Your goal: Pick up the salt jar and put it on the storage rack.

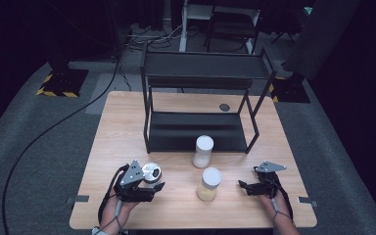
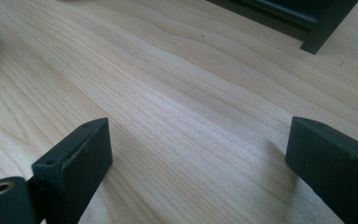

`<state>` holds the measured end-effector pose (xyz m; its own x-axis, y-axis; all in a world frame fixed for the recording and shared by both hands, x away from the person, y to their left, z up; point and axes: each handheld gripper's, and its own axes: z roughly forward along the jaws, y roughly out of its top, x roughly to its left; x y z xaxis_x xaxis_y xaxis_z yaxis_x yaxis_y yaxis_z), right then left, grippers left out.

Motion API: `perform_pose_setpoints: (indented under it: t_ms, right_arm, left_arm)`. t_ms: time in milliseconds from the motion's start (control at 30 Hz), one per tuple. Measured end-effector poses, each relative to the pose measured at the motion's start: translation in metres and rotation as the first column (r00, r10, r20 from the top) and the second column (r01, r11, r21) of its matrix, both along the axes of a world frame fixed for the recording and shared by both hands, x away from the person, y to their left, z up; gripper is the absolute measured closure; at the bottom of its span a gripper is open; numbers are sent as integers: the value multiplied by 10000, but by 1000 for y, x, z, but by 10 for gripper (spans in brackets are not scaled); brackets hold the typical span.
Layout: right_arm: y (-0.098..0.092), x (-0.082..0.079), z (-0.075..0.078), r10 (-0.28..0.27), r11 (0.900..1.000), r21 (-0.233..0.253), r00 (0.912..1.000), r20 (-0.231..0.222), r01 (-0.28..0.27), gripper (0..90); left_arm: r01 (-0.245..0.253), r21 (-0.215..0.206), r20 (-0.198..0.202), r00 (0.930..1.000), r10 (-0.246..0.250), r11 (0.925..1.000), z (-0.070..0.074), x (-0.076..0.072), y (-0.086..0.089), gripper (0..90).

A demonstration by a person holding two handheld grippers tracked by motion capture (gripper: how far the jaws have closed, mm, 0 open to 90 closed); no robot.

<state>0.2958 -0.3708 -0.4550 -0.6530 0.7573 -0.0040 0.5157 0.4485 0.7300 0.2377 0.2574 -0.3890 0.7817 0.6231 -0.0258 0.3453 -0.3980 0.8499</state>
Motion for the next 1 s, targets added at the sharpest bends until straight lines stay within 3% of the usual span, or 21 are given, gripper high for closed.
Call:
perform_pose_setpoints:
  t_ms: [1000]
  right_arm:
    - [-1, -1, 0, 39, 10000, 36, 10000, 26, -39, 83]
  left_arm:
    - [-2, 189, 214, 9998, -2, 9998, 33, 58, -14, 301]
